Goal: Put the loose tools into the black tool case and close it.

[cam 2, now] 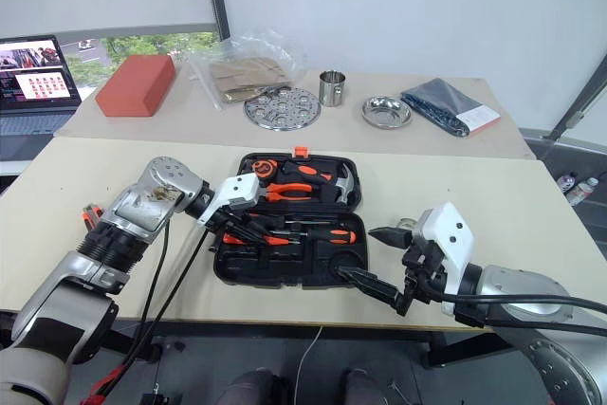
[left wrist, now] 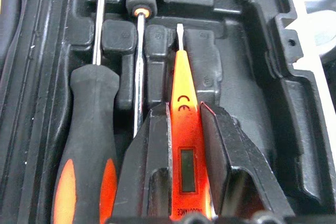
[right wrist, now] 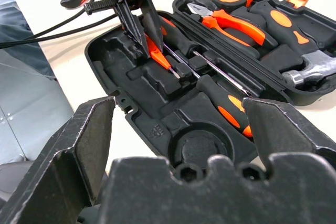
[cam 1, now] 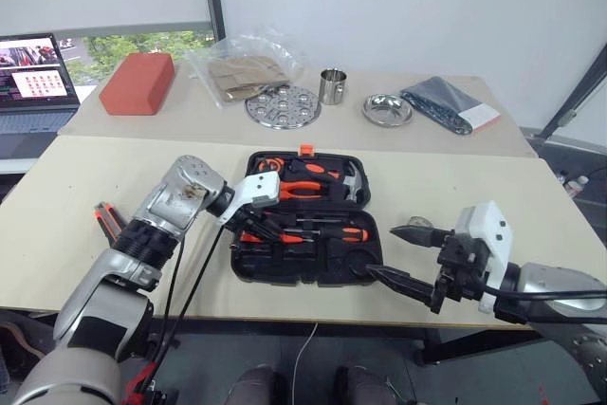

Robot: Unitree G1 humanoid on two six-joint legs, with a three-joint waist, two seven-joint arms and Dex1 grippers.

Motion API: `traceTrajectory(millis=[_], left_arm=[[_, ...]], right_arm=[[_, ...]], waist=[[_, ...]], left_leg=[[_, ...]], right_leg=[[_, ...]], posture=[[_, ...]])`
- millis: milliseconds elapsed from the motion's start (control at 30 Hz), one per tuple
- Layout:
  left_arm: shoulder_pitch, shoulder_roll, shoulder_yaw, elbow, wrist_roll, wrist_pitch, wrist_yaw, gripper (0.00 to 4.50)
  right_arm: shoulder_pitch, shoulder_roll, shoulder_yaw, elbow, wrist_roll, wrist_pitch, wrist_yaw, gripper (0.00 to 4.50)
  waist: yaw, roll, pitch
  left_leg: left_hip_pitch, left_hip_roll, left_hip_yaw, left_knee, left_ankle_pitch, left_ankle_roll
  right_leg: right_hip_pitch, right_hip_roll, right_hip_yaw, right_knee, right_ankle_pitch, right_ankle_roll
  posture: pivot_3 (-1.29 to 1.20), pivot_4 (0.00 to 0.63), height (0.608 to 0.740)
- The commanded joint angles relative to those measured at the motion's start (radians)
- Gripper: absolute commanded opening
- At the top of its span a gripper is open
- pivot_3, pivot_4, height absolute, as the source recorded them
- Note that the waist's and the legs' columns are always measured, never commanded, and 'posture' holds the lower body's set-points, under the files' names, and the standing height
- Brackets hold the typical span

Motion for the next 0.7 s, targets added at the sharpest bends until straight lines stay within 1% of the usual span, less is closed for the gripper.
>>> traceTrajectory(millis=[33,100,133,167,300,367,400,533,633,700], left_arm=[[-0.003,-0.015,0.026,-0.012,-0.015,-0.002,0.015,2.02],[-0.004,-0.011,0.062,-0.046,-0.074,0.038,-0.023,2.69],[-0.005,-0.005,0.080,-0.063,-0.103,0.064,-0.040,2.95],[0.001,0.008,0.107,-0.078,-0.136,0.074,-0.058,3.38],[0.034,0.046,0.165,-0.080,-0.186,0.062,-0.078,3.38],[0.065,0.036,0.216,-0.047,-0.214,0.029,-0.045,2.82],[0.077,0.027,0.236,-0.034,-0.223,0.018,-0.031,2.65],[0.141,-0.004,0.254,-0.009,-0.205,-0.025,0.050,1.11],[0.188,-0.012,0.248,-0.036,-0.208,-0.027,0.065,0.05],[0.205,-0.019,0.237,-0.045,-0.197,-0.025,0.086,0.02]], right_arm=[[-0.018,0.008,-0.007,-0.008,0.004,-0.028,-0.013,4.50],[-0.015,0.011,-0.001,-0.010,0.003,-0.028,-0.012,4.50],[-0.014,0.013,0.001,-0.010,0.005,-0.027,-0.012,4.50],[-0.009,0.014,0.004,-0.011,0.005,-0.026,-0.010,4.50],[-0.003,0.018,0.011,-0.012,0.005,-0.028,-0.008,4.50],[-0.003,0.019,0.010,-0.009,0.005,-0.028,-0.007,4.50],[-0.003,0.020,0.010,-0.008,0.005,-0.029,-0.007,4.50],[0.000,0.017,0.006,-0.003,0.006,-0.029,0.000,4.50],[0.000,0.012,0.005,0.003,0.003,-0.029,0.008,4.50],[-0.002,0.009,0.004,0.007,0.002,-0.029,0.014,4.50]], waist=[[0.000,0.000,0.000],[0.002,0.000,0.000],[0.002,0.000,0.000],[0.001,0.000,0.000],[-0.005,0.000,0.000],[-0.007,0.001,0.000],[-0.008,0.001,-0.001],[-0.005,0.001,-0.001],[-0.004,0.001,-0.001],[-0.005,0.001,-0.001]], left_leg=[[0.000,0.000,0.000,0.000,0.000,0.000],[0.000,0.000,0.000,0.000,0.000,0.000],[0.000,0.000,0.000,0.000,0.000,0.000],[0.000,0.000,0.000,0.000,0.000,0.000],[0.000,0.000,0.000,0.000,0.000,0.000],[0.001,0.000,0.000,0.000,0.000,0.000],[0.001,0.000,0.000,0.000,0.000,0.000],[0.002,0.000,0.000,0.000,0.000,0.000],[0.002,-0.001,0.000,0.000,0.000,0.000],[0.002,-0.001,0.000,0.000,0.000,0.000]], right_leg=[[0.000,0.000,0.000,0.000,0.000,0.000],[0.000,0.000,0.000,0.000,0.000,0.000],[0.000,0.000,0.000,0.000,0.000,0.000],[0.000,0.000,0.000,0.000,0.000,0.000],[0.000,0.000,0.000,0.000,0.000,0.000],[0.000,0.000,0.000,0.001,0.000,0.000],[0.000,0.000,0.000,0.001,0.000,0.000],[0.002,-0.001,0.000,0.001,0.000,0.000],[0.002,-0.001,0.000,0.001,0.000,0.000],[0.002,-0.001,0.000,0.001,0.000,0.000]], posture=[[0.00,0.150,0.734],[0.00,0.150,0.734],[0.00,0.150,0.734],[0.00,0.150,0.734],[0.00,0.150,0.734],[0.00,0.150,0.734],[0.00,0.150,0.734],[0.00,0.150,0.734],[0.00,0.150,0.734],[0.00,0.150,0.734]])
